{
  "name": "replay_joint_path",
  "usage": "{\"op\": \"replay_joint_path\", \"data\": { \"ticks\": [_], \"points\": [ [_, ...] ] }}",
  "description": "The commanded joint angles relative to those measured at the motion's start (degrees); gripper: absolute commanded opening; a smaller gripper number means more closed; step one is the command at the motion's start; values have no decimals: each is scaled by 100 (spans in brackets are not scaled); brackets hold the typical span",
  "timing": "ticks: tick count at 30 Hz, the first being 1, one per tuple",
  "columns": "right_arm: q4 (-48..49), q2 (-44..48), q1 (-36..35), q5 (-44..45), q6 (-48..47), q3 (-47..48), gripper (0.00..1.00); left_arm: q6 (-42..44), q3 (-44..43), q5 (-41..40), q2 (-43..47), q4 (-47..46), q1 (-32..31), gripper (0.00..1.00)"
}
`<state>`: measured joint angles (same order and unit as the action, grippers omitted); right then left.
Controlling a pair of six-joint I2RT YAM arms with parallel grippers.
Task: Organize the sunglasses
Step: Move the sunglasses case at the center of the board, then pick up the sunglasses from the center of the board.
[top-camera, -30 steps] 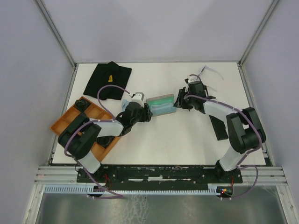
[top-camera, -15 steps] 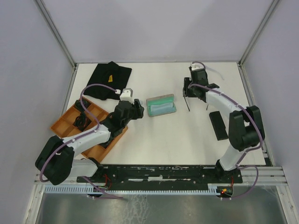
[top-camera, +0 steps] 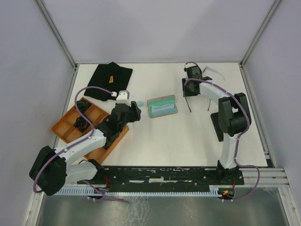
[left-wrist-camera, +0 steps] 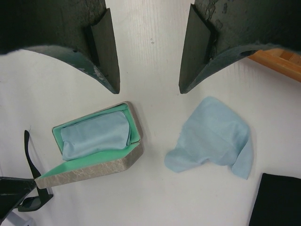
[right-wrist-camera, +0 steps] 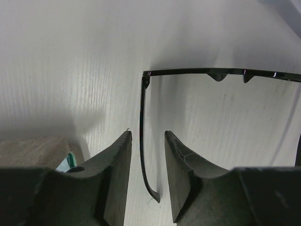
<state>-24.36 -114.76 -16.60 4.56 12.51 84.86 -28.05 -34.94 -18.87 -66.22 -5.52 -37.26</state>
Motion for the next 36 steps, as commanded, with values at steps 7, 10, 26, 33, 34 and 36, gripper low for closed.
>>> {"op": "replay_joint_path", "data": {
  "ticks": [7,10,26,33,34,36],
  "points": [
    [-106,-378,49,-68,-178,513,34,-183,-5,-165,156,20,-1,59],
    [-114,-429,62,-99,-196,553,30,-174,-4,-186,192,33,-2,59],
    [184,1116,78,23,-512,-323,0,-200,-77,-179,428,161,-1,58],
    [-57,2620,-2,-441,-492,-953,0,-309,-104,-137,545,158,0,58],
    [-80,2879,-64,-573,-457,-1098,0,-294,-139,-127,529,171,-1,58],
    [-94,3507,-294,-913,-442,-1439,0,-272,-216,-139,528,239,-8,58]
  ]
}}
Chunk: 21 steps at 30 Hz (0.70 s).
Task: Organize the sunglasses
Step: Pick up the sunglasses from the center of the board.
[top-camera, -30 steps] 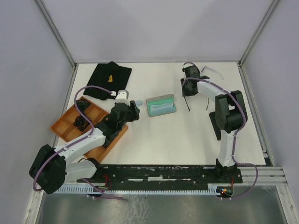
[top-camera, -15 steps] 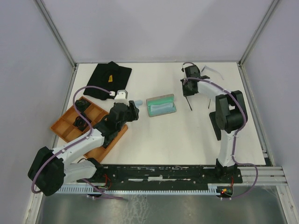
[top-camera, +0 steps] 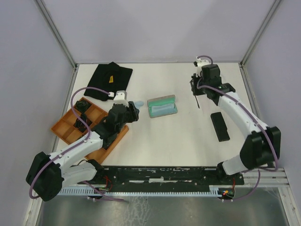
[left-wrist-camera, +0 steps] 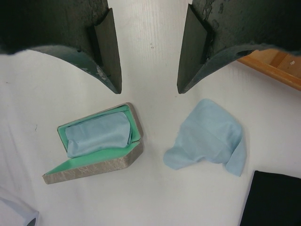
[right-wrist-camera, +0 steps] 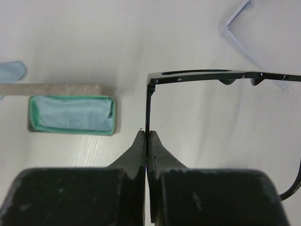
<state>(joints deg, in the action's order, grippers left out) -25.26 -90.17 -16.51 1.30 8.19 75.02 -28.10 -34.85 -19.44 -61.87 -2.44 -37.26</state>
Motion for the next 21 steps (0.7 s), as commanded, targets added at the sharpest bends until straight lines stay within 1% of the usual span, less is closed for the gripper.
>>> {"op": "replay_joint_path", "data": {
  "ticks": [1,5,12,14,17,21],
  "points": [
    [-35,1293,-491,-607,-31,-611,0,-259,-246,-92,112,-24,0,58],
    [-454,1904,-1500,-524,-152,-1000,0,-266,-213,-105,347,52,-1,58],
    [-977,2376,-3130,-748,-909,-1554,0,-231,-128,-236,759,353,-1,58],
    [-954,2379,-3554,-828,-1145,-1712,0,-251,-70,-276,877,420,-1,58],
    [-837,2168,-3885,-939,-1485,-1842,0,-266,-7,-336,1029,524,-5,58],
    [-689,1592,-4165,-974,-1904,-1858,0,-280,21,-516,1214,734,1,58]
  ]
}}
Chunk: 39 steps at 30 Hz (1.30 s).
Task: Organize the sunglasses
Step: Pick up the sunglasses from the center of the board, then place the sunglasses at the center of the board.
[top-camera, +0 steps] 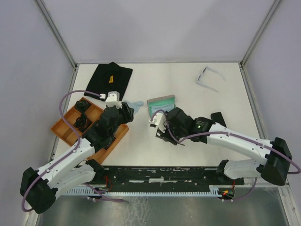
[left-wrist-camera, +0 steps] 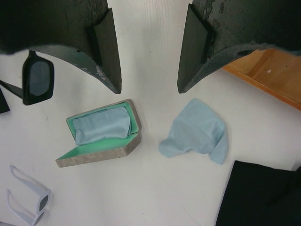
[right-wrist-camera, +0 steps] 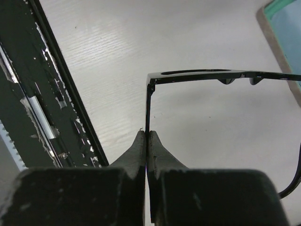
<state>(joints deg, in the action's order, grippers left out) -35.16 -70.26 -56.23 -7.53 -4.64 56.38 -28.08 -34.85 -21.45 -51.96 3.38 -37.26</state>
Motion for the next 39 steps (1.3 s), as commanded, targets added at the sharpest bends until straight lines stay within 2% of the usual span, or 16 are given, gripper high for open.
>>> {"op": "replay_joint_path", "data": {
  "ticks": [1,5,13,16,21,25,28,33,36,39],
  "points": [
    [405,-532,-235,-119,-694,-30,0,-292,34,-349,275,181,-1,58],
    [729,-1012,-396,-159,-913,-39,0,-305,98,-420,481,245,-1,58],
    [782,-1662,-638,-301,-1234,26,0,-330,148,-379,461,310,-4,59],
    [820,-1808,-661,-265,-1235,-13,0,-343,178,-383,442,328,-2,59],
    [855,-1943,-668,-172,-1184,-87,6,-379,228,-386,431,279,-2,59],
    [952,-2054,-670,55,-907,-79,4,-365,221,-377,413,287,-3,59],
    [1101,-2037,-668,320,-423,-41,0,-370,225,-395,444,283,-3,59],
    [1189,-1903,-855,1557,981,98,0,-374,192,-428,500,288,-1,59],
    [774,-1976,-914,2581,2367,387,0,-374,176,-446,529,288,-5,59],
    [289,-2067,-957,3194,3656,635,0,-383,155,-425,523,293,-1,59]
  ]
}}
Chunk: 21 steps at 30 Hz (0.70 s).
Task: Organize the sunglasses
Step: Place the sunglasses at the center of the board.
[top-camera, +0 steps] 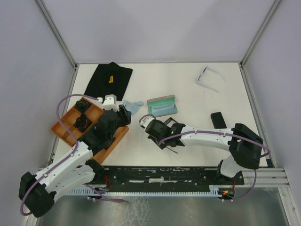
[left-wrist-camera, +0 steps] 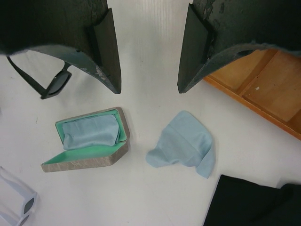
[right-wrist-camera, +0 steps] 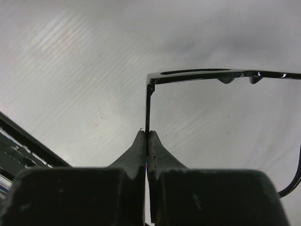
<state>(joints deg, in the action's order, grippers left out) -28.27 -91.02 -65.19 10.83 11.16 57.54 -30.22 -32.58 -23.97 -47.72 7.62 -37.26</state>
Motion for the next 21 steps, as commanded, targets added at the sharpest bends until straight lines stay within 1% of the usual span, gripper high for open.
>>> {"op": "replay_joint_path", "data": {
  "ticks": [1,5,10,14,17,21],
  "points": [
    [-451,15,-63,1518,2526,536,0,-173,-73,-170,97,-139,-1,59],
    [-148,126,-66,1707,3651,250,2,-173,-92,-120,90,-164,-5,59],
    [-276,-155,-64,1937,4258,300,7,-176,-152,-82,114,-152,-1,59],
    [-314,-371,-2,1967,4403,340,12,-195,-110,-75,191,-192,-1,59],
    [-253,-535,88,1807,4331,335,15,-167,-104,-47,172,-180,-5,59],
    [-119,-574,177,1640,4064,308,26,-150,-96,-73,165,-123,-1,59]
  ]
}}
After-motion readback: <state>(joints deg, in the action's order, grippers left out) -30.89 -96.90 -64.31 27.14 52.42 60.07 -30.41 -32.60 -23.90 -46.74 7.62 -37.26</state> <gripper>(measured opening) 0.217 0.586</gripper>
